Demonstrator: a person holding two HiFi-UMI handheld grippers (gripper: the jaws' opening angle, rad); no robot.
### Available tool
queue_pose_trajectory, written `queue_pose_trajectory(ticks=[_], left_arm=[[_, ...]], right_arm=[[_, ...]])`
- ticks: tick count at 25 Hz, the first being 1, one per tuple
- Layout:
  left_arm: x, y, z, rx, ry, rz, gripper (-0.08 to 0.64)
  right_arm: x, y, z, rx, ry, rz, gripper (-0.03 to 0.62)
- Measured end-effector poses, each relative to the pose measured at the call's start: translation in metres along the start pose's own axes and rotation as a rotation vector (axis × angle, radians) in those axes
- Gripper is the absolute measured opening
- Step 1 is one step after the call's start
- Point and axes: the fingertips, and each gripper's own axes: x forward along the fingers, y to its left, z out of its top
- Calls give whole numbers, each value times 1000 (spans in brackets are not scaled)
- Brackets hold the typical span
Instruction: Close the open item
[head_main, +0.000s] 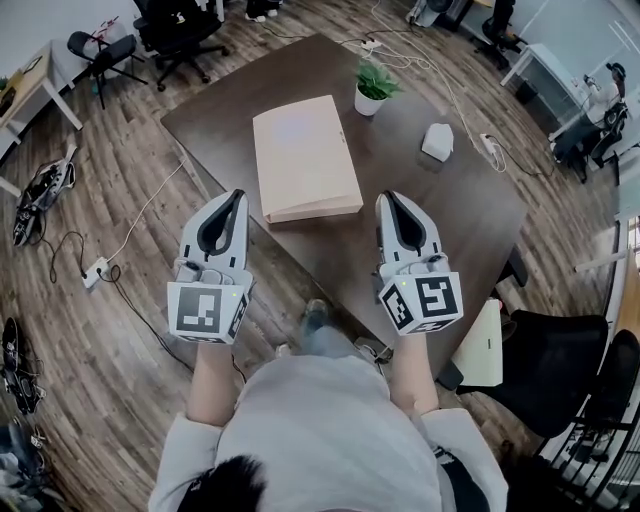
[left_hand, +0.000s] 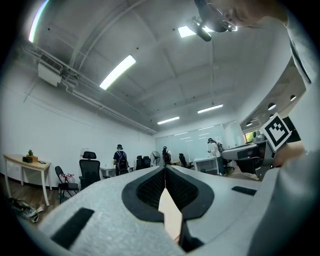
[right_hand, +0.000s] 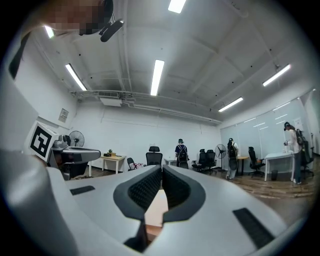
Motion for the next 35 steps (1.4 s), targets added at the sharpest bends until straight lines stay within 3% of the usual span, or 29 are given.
queue_pose_trajectory(ticks=[8, 17, 28, 35], left_arm=[[49, -1, -18, 2, 37, -23, 9], [90, -21, -74, 34, 181, -108, 17], [113, -58, -143, 71, 339, -216, 141], [120, -83, -180, 159, 428, -288, 183]], right_arm=[[49, -33, -13, -15, 33, 31, 14], [85, -47, -54, 4, 118, 74, 14], [98, -62, -97, 29, 208, 91, 14], [96, -72, -119, 42, 256, 79, 14]])
